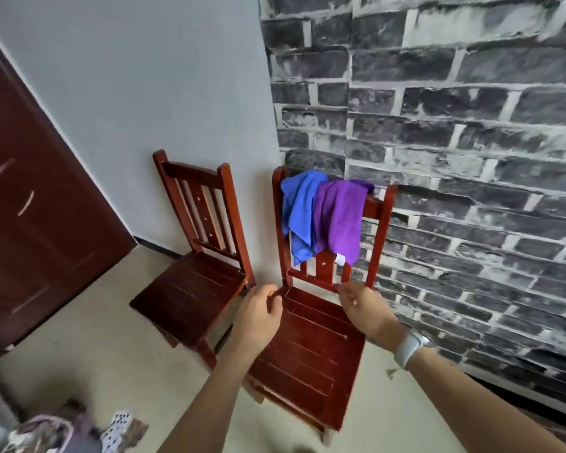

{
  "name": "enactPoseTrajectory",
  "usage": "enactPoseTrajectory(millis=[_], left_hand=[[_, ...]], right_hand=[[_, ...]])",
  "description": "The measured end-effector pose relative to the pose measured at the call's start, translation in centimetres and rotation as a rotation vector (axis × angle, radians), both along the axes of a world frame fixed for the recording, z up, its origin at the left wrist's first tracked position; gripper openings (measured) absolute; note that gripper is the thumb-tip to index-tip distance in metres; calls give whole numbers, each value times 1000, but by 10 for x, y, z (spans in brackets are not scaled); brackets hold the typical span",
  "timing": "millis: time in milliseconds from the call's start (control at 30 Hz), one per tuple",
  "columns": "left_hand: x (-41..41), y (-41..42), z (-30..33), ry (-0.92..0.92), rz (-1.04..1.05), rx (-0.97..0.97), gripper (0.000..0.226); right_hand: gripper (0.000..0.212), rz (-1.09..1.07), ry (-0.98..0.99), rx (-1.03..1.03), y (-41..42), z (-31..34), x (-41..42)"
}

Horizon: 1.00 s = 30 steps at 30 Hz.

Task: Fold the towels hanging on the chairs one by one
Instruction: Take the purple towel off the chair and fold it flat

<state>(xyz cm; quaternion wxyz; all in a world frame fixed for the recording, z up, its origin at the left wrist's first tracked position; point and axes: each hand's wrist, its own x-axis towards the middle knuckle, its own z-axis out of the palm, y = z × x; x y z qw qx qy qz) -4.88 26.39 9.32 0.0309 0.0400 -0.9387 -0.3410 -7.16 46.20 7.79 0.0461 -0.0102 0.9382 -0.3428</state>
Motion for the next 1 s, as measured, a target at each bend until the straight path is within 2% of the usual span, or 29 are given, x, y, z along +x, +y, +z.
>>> enactPoseTrajectory(millis=[200,333,400,500,567,667,800,900,1000], left_hand=[[-114,-16,21,40,-103,-24,35],[-165,-18,20,44,-191,-26,31],[-190,-20,13,42,-214,-17,29],[-226,-23,5,41,-272,-15,32],[-246,-27,2,42,-329,-7,33],[-272,-33,-2,64,-444,8,33],[-300,-26,-7,83,-568,52,34],[-311,-5,-3,118,-658,104,35],[-312,26,11,145,-745,197,39]], right_hand=[[29,-306,101,-44,-1,9,-144],[28,-401,172,96,10,13,-210],[38,-435,178,212,11,18,-236],[59,-438,66,327,4,22,-269],[63,-411,-1,404,-2,17,-280],[53,-414,39,436,-9,13,-288],[44,-512,117,282,-2,18,-282],[39,-669,242,141,16,34,-261],[34,-774,376,98,35,66,-232]])
